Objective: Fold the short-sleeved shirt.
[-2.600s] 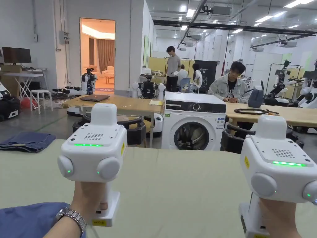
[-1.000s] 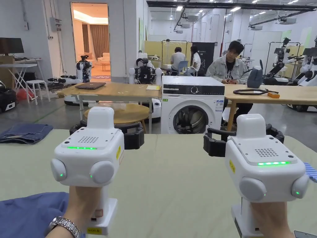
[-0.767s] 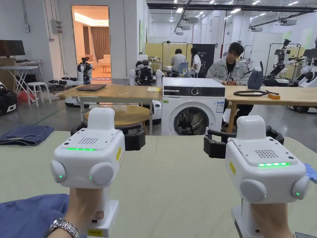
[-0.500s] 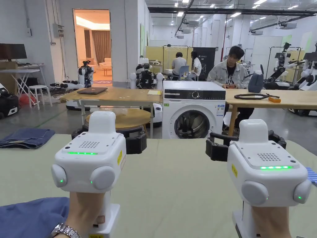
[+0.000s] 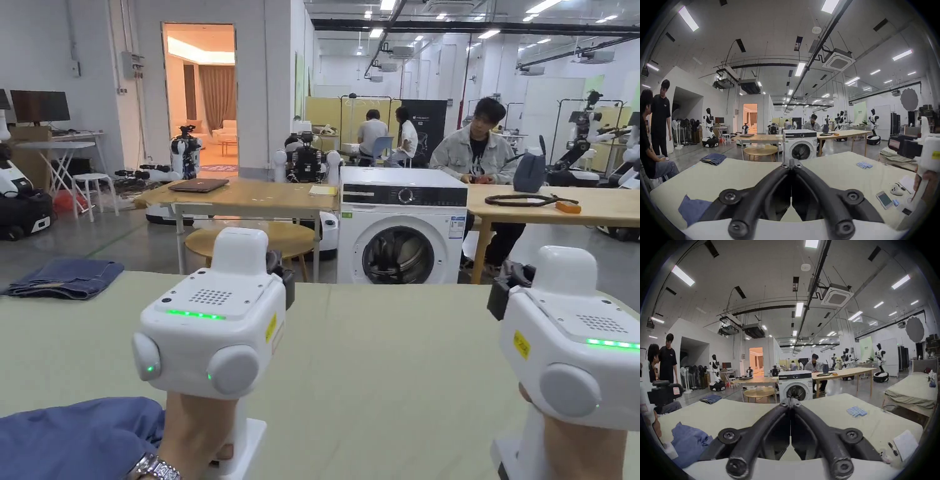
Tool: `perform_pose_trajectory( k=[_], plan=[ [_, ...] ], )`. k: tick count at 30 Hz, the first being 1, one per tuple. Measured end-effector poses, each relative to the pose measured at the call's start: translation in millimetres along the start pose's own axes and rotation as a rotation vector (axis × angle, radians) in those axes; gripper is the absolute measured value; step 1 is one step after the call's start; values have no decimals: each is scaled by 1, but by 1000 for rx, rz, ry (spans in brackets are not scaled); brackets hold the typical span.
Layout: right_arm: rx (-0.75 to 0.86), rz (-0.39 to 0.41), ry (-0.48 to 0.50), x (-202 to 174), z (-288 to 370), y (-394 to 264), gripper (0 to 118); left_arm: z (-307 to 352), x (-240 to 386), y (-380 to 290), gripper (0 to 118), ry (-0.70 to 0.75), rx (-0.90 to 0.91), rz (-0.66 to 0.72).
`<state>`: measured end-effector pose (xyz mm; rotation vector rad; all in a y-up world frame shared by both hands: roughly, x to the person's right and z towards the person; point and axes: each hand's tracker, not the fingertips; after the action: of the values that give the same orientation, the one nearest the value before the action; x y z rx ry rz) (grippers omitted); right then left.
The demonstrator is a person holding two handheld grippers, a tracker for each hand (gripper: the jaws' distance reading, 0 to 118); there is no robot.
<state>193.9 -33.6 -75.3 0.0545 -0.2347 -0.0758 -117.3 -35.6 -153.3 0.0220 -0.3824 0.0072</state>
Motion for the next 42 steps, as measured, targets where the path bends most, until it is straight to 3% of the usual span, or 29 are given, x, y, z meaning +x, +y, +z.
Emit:
perform_pose_trajectory(
  k=[2, 6, 12, 17, 18, 20, 21, 26, 30, 32, 34, 35, 36, 38, 39, 40, 41, 42],
  plan=[
    [-16, -10, 4, 3, -2, 9, 0, 1, -2, 0, 0, 4, 0, 6],
    [-10, 6, 36, -30, -4, -24, 0, 14, -25, -2, 0, 57, -14, 23],
    [-38, -13, 232, -106, -25, -32, 0, 61, -97, -10, 0, 282, -55, -18],
    [-88, -9, 377, -169, -33, -54, 0, 93, -150, -28, 0, 408, -119, 54],
    [-97, -1, 401, -177, -34, -58, 0, 92, -157, -34, 15, 423, -150, 78],
    [-109, 11, 421, -188, -33, -65, 0, 82, -169, -50, 95, 410, -239, 136],
    [-117, 16, 431, -191, -35, -68, 0, 71, -174, -60, 118, 402, -316, 171],
    [-150, 31, 430, -185, -46, -85, 0, 19, -175, -122, 117, 387, -613, 263],
    [-194, 63, 387, -167, -56, -99, 0, -27, -168, -207, 117, 360, -834, 346],
    [-225, 87, 365, -154, -59, -105, 0, -41, -170, -251, 98, 392, -947, 415],
    [-247, 114, 335, -140, -61, -111, 0, -46, -174, -276, 96, 441, -1008, 502],
    [-254, 124, 324, -134, -61, -113, 0, -41, -172, -273, 93, 505, -955, 444],
    [-260, 132, 308, -127, -63, -115, 0, -36, -173, -271, 91, 460, -868, 436],
    [-273, 112, 283, -116, -66, -117, 0, -37, -182, -259, 74, 447, -886, 491],
    [-288, 86, 269, -111, -68, -117, 0, -35, -192, -252, 54, 444, -861, 538],
    [-300, 53, 264, -106, -68, -117, 0, -24, -206, -249, 12, 447, -820, 614],
    [-297, 29, 259, -103, -66, -116, 0, -19, -215, -243, 0, 467, -799, 696],
    [-290, 6, 255, -98, -63, -115, 0, -13, -224, -235, 0, 476, -754, 780]
  ],
)
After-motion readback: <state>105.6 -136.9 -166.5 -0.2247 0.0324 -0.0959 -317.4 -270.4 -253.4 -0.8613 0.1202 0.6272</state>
